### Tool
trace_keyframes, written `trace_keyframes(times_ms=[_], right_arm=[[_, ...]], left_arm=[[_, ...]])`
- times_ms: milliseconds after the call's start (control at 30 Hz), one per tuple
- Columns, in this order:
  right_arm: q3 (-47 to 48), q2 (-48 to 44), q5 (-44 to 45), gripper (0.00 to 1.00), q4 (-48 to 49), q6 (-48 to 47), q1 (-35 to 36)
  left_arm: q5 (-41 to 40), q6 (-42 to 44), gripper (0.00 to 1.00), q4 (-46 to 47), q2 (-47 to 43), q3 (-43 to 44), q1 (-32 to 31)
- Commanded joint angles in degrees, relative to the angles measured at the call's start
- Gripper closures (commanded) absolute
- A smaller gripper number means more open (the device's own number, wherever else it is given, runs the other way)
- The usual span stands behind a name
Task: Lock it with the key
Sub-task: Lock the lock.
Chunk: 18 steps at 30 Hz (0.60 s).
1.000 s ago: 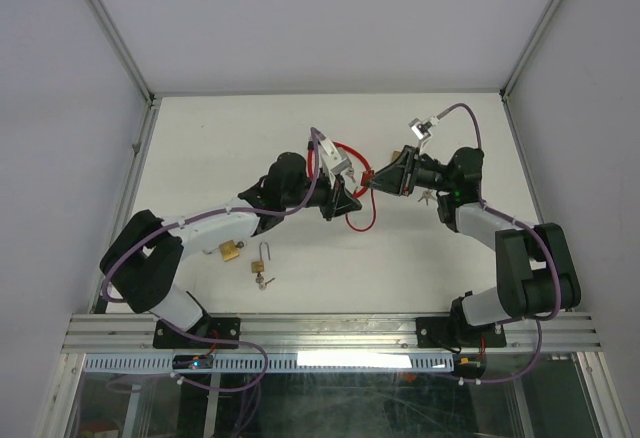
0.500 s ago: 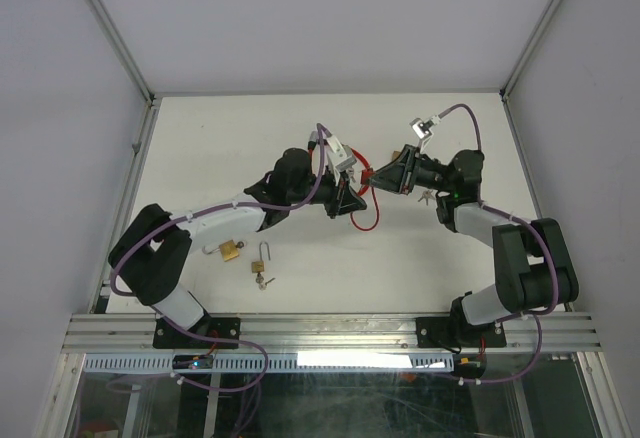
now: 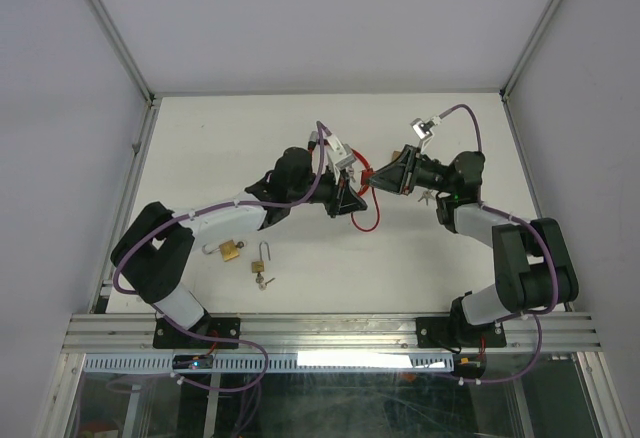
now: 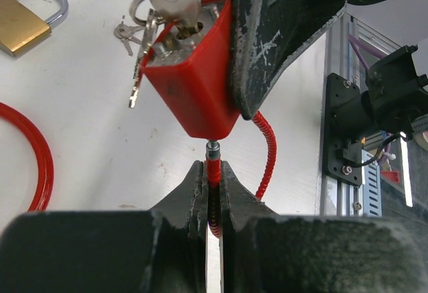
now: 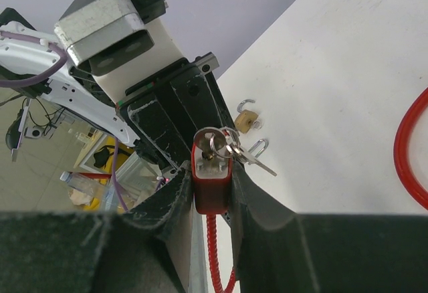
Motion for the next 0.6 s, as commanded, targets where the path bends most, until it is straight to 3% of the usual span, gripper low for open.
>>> trace_keyframes(times_ms=[0,567], right_arm=[[0.3,0.2,0.7,1.0,3.6,0.1,0.8],[-0.2,0.2,1.0,1.0,3.0,-2.3,2.6]], left_arm=[[2.0,-1.4,1.0,4.9,-1.2,2.1,0.4],[1.1,-5.6,1.0,9.4,-2.1,0.6,1.2]])
